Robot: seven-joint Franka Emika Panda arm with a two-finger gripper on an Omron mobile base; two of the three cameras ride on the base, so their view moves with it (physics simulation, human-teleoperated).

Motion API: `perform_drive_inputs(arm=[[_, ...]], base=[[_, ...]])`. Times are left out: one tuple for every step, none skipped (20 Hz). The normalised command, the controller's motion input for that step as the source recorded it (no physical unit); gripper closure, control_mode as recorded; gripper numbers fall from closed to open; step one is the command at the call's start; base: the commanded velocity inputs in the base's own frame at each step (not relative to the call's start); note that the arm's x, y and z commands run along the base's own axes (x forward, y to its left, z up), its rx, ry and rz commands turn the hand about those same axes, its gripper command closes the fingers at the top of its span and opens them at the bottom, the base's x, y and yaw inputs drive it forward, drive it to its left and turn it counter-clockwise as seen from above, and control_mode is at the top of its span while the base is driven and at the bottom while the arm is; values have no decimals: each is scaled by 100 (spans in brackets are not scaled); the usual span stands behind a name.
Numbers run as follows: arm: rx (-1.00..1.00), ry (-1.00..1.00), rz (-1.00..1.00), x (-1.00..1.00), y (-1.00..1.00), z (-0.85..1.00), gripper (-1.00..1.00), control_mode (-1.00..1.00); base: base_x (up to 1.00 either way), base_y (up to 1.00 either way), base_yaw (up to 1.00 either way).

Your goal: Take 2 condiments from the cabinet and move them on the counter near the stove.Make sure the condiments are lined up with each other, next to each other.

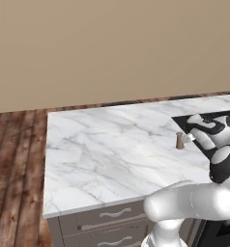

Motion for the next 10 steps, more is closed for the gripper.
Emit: perform_drive_inputs(arm=[[1, 0, 10, 21, -21, -56, 100, -100], [2, 0, 11, 11, -19, -44, 100, -100], [3, 0, 13, 4, -13, -38, 100, -100], [1, -1, 14, 0, -4, -36, 100, -100], [0, -3, 13, 0, 0, -36, 100, -100], [0, -2, 12, 0, 0, -37, 100, -100], [0, -3, 11, 0, 0, -34, 100, -100], [0, -7, 11, 0, 0, -26, 100, -100], [0, -7, 12, 0, 0, -24, 100, -100], [0, -7, 14, 0, 0, -22, 100, -100]], base=[[0, 0, 0], [0, 0, 0], [0, 0, 0], [0, 0, 0], [0, 0, 0], [0, 0, 0], [0, 0, 0], [0, 0, 0], [0, 0, 0], [0, 0, 0]])
